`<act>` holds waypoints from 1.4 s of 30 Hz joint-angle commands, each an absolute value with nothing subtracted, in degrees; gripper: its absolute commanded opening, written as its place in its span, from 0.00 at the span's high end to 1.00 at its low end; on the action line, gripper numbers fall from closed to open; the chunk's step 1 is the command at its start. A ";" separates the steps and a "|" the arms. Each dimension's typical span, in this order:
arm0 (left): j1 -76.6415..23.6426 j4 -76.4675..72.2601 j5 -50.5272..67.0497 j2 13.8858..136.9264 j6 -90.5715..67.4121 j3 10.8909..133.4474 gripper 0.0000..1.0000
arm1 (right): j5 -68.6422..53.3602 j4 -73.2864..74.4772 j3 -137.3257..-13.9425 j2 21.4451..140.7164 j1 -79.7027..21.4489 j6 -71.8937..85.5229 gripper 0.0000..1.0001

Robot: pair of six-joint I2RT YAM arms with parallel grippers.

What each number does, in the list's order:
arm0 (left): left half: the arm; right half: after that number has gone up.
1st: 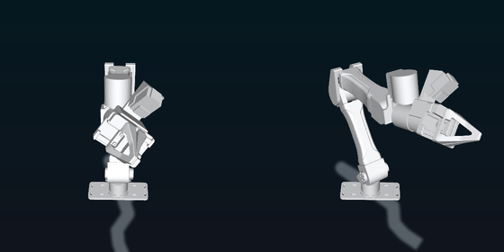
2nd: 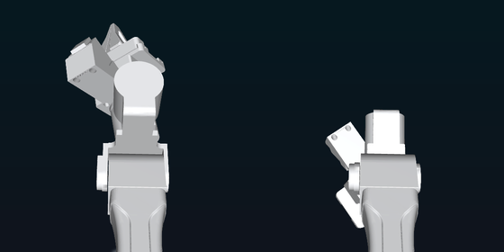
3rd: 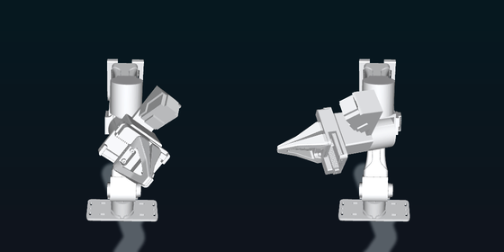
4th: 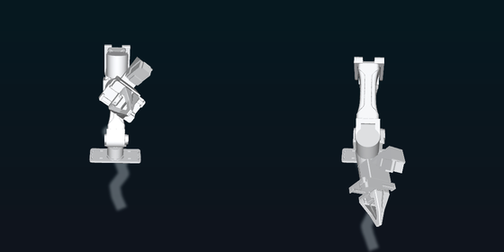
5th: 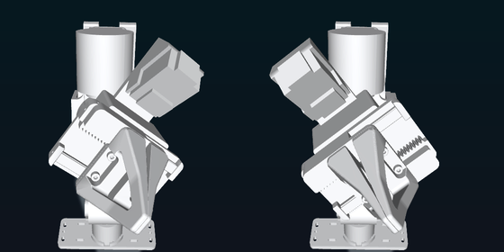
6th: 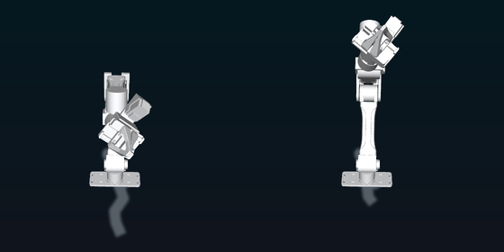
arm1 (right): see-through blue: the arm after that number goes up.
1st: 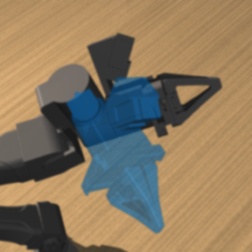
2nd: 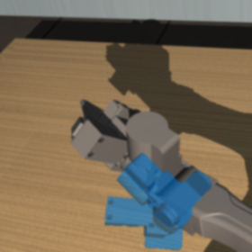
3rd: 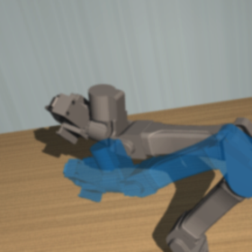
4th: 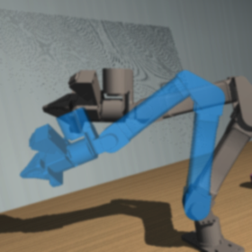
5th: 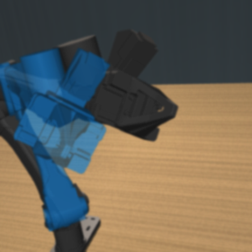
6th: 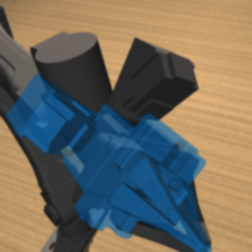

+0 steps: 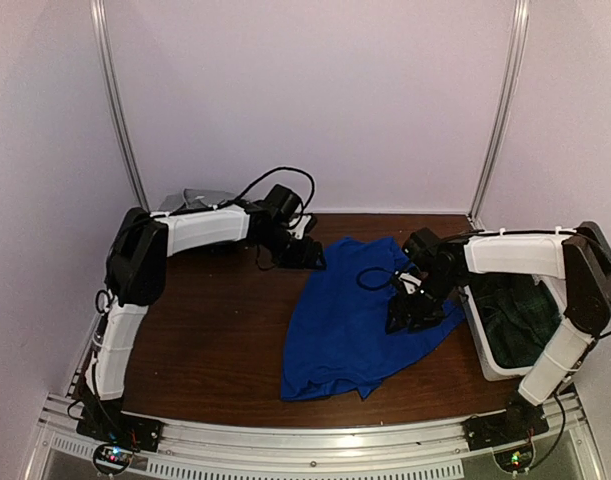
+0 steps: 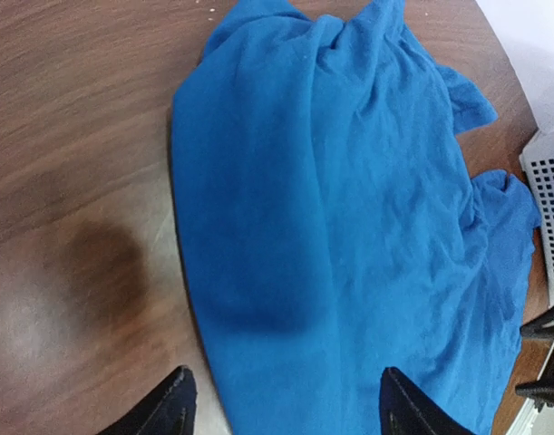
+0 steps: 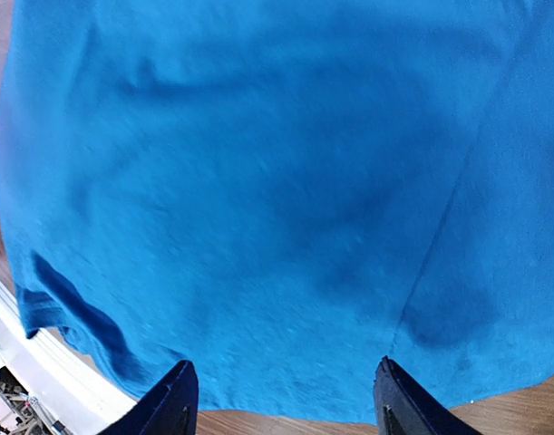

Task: Fold and stack the mixed laundry pile
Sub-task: Move the crumpled T-shirt to the center of the board.

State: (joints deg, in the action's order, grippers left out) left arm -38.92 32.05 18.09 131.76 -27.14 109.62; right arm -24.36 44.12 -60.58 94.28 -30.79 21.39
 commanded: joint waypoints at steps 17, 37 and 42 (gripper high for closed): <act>-43.23 27.99 18.54 103.05 -28.41 62.47 1.00 | -23.74 38.68 -80.25 116.46 -27.09 17.20 0.35; -27.11 34.07 9.77 94.07 -24.45 66.89 0.36 | -35.00 42.91 -108.99 127.81 -26.51 11.93 0.31; -26.08 33.24 9.93 94.72 -24.76 67.92 0.34 | -27.44 47.29 -120.10 135.81 -30.29 11.49 0.30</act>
State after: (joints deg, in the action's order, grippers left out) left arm -26.92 32.97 10.48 95.50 -26.26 65.47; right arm -32.93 42.61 -113.60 131.41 -27.05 12.16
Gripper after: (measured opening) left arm 0.653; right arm 0.695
